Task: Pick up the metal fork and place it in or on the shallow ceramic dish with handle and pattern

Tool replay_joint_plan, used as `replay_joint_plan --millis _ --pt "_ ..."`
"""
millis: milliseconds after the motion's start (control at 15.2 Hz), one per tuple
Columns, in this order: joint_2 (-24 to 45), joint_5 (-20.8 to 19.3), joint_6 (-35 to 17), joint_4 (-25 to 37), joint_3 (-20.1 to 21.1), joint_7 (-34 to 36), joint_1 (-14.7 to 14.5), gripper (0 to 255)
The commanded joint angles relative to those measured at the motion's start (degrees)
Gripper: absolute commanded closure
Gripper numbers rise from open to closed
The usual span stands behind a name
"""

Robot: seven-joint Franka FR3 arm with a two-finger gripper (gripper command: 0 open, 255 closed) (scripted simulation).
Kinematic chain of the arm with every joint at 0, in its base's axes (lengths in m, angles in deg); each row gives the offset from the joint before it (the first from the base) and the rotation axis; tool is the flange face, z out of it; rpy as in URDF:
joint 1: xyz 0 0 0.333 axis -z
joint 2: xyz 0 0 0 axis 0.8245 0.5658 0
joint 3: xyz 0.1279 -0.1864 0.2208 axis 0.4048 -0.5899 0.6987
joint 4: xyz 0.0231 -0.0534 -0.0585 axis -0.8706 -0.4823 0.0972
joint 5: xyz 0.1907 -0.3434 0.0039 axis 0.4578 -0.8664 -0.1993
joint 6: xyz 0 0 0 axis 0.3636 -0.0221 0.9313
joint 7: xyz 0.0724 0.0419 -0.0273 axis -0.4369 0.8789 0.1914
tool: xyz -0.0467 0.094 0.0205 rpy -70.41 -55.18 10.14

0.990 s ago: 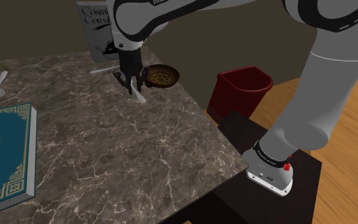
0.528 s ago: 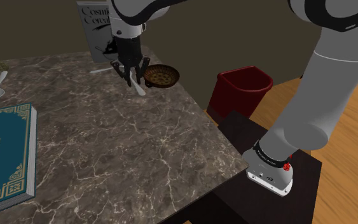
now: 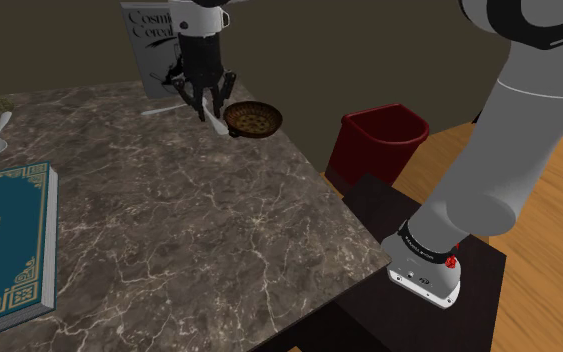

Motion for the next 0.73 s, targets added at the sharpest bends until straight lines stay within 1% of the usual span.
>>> replay_joint_plan --millis 0,198,660 --pt "-0.2 0.0 1.5 1.3 0.0 0.0 0.0 255" --pt "-0.3 0.1 3.0 2.7 0.0 0.1 0.0 255" --pt "-5.9 1.3 1.1 -5.2 -3.6 -9.5 5.8 255"
